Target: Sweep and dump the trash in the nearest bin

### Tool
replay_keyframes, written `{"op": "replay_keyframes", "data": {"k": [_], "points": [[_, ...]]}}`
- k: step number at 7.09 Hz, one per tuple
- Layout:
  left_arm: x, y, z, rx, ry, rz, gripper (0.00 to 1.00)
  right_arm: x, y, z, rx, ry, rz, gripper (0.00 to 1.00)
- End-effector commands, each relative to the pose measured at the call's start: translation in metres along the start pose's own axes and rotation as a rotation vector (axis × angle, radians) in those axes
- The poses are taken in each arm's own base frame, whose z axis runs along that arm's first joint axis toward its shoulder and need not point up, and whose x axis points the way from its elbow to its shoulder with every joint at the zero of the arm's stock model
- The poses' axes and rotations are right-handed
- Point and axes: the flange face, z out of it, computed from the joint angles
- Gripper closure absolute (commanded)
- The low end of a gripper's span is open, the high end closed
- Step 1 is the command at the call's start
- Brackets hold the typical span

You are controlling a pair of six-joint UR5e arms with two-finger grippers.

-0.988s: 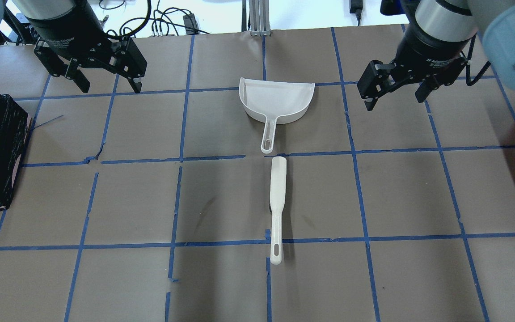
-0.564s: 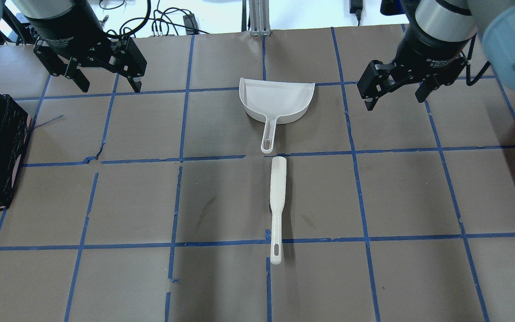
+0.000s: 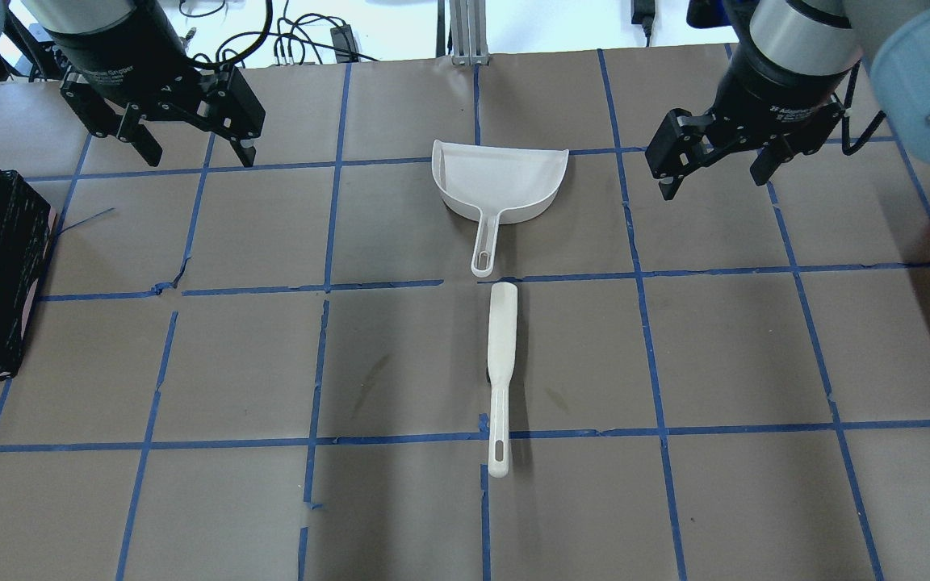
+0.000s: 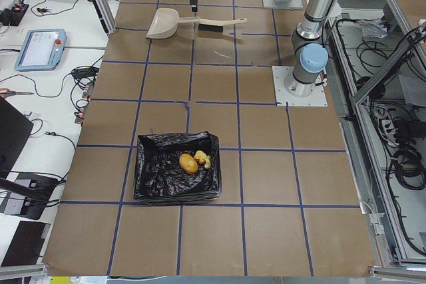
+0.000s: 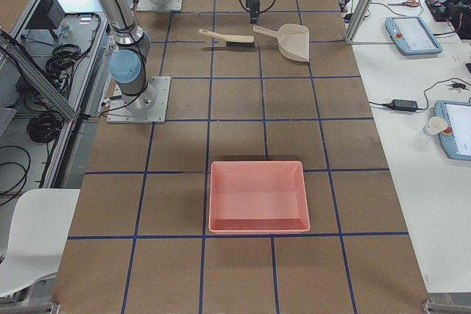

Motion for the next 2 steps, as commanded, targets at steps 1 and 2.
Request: {"op": "replay_keyframes", "data": {"k": [1, 2], "points": [[0.0003, 0.0001, 0.0, 0.0, 0.001, -0.013, 0.0, -0.0005, 0.0003, -0.0005, 0.002, -0.004, 0.0, 0.0], [-0.0005, -0.0001, 0.0, 0.0, 0.001, -0.016, 0.0, -0.0006, 0.0001, -0.0007, 0.003, -0.005, 0.0, 0.0]]}}
